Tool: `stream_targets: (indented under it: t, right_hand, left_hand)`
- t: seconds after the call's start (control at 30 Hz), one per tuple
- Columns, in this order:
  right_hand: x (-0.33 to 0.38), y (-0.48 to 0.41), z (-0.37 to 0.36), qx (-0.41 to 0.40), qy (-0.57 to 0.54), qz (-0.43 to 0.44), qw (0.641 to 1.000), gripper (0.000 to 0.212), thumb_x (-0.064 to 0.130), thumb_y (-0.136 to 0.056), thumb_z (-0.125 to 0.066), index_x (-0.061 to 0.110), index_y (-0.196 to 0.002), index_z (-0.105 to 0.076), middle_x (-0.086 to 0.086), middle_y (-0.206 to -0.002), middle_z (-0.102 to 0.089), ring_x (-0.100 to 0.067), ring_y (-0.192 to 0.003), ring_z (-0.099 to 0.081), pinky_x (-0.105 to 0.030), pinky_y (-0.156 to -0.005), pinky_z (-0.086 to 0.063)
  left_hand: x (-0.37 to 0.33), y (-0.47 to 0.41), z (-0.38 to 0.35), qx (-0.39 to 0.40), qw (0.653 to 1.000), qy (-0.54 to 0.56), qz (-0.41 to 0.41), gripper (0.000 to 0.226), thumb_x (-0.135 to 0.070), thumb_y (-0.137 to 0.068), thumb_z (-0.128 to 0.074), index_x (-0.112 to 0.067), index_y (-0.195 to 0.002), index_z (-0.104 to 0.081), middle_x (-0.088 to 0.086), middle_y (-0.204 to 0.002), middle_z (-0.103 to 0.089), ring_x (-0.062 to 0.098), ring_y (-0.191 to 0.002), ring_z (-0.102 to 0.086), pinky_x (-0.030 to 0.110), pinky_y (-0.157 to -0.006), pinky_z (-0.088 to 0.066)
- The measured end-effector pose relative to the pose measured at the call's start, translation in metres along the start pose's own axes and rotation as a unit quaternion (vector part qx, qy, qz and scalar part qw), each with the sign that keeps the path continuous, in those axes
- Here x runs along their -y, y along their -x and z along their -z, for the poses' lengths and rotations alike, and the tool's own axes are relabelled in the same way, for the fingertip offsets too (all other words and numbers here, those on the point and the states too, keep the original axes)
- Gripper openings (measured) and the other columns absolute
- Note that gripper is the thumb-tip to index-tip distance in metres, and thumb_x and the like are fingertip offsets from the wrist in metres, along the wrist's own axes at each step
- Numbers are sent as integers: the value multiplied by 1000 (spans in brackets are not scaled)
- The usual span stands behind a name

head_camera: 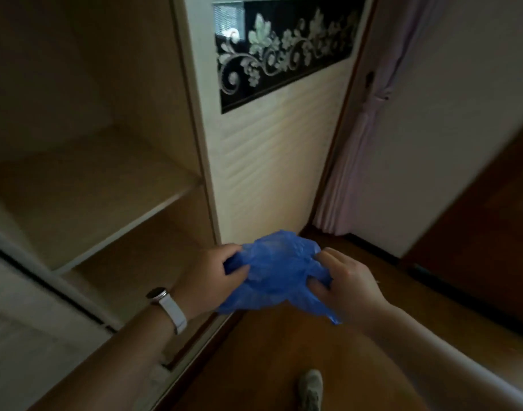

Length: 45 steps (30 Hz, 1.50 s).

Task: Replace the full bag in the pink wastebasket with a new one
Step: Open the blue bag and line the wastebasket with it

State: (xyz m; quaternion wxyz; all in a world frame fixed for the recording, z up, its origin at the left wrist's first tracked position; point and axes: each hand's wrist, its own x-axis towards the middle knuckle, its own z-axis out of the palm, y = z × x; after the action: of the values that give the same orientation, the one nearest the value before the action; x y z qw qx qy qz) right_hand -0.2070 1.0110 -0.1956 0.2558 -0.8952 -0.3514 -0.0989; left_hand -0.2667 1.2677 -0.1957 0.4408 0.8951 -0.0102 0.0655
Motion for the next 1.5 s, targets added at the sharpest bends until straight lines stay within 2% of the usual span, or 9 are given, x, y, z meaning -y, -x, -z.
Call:
stream_targets:
  t: [0.13,0.23,0.33,0.57,0.73,0.93,1.07,1.33,1.5]
  right_hand:
    - [-7,42,23,-6,10,-91,996,27,25,-81,-69,26,-106,-60,19,-87,-52,1,-67,-50,-14,-58,-43]
    - [-17,63,40,-23,13,-133,991,27,31,-83,-63,25,-109,-60,15,-94,-58,-4,-72,-56,-23,-61,-51]
    - [-29,80,55,-50,-4,-177,983,24,34,-85,-61,27,-108,-59,15,-95,-57,-2,-69,-56,-22,-59,-51]
    - [-101,137,94,-119,-26,-236,964,14,33,-83,-61,21,-89,-60,11,-85,-59,-10,-71,-58,-33,-59,-52]
    - [-169,191,143,-180,-20,-290,940,14,32,-79,-62,19,-82,-59,9,-82,-60,-11,-70,-57,-33,-60,-50]
    - [-249,262,200,-233,-19,-350,907,15,31,-79,-63,17,-83,-60,7,-85,-61,-14,-73,-60,-38,-63,-51]
    - [-279,314,241,-271,18,-385,882,16,31,-79,-63,16,-78,-56,6,-80,-59,-13,-69,-57,-32,-59,-49]
    - [-321,389,295,-371,46,-503,780,32,21,-78,-62,30,-60,-38,12,-59,-45,-7,-54,-46,-15,-49,-31]
    - [-368,410,314,-367,77,-555,742,26,21,-79,-62,19,-63,-41,4,-60,-46,-18,-57,-45,-34,-52,-39]
  left_hand:
    - [-24,-14,-38,33,998,48,-35,17,-42,-78,-59,-25,-78,-60,-5,-72,-64,6,-72,-64,34,-64,-54]
    - [-49,-19,-70,37,996,61,-59,25,-33,-81,-63,-13,-69,-51,3,-62,-54,11,-59,-55,32,-55,-46]
    - [-77,-26,-103,68,991,76,-82,23,-33,-82,-62,-13,-72,-55,6,-66,-58,19,-64,-60,42,-59,-51]
    - [-145,-54,-194,96,987,66,-112,11,-13,-86,-67,-5,-81,-61,14,-73,-62,25,-70,-61,37,-63,-51]
    - [-218,-72,-274,134,979,85,-129,14,-7,-84,-68,-21,-83,-66,-5,-74,-68,1,-72,-64,10,-61,-45]
    - [-296,-98,-381,194,963,96,-161,18,-12,-82,-70,-30,-83,-67,-17,-78,-71,-2,-71,-65,15,-64,-49]
    - [-345,-105,-448,246,946,95,-189,6,-26,-77,-64,-23,-81,-67,-6,-76,-70,14,-70,-67,35,-63,-55]
    - [-425,-120,-559,344,900,104,-245,8,-12,-82,-70,-17,-78,-66,7,-70,-66,7,-57,-53,27,-53,-46]
    - [-453,-150,-631,404,874,124,-240,8,-11,-83,-69,-16,-77,-66,10,-72,-66,7,-59,-52,28,-52,-45]
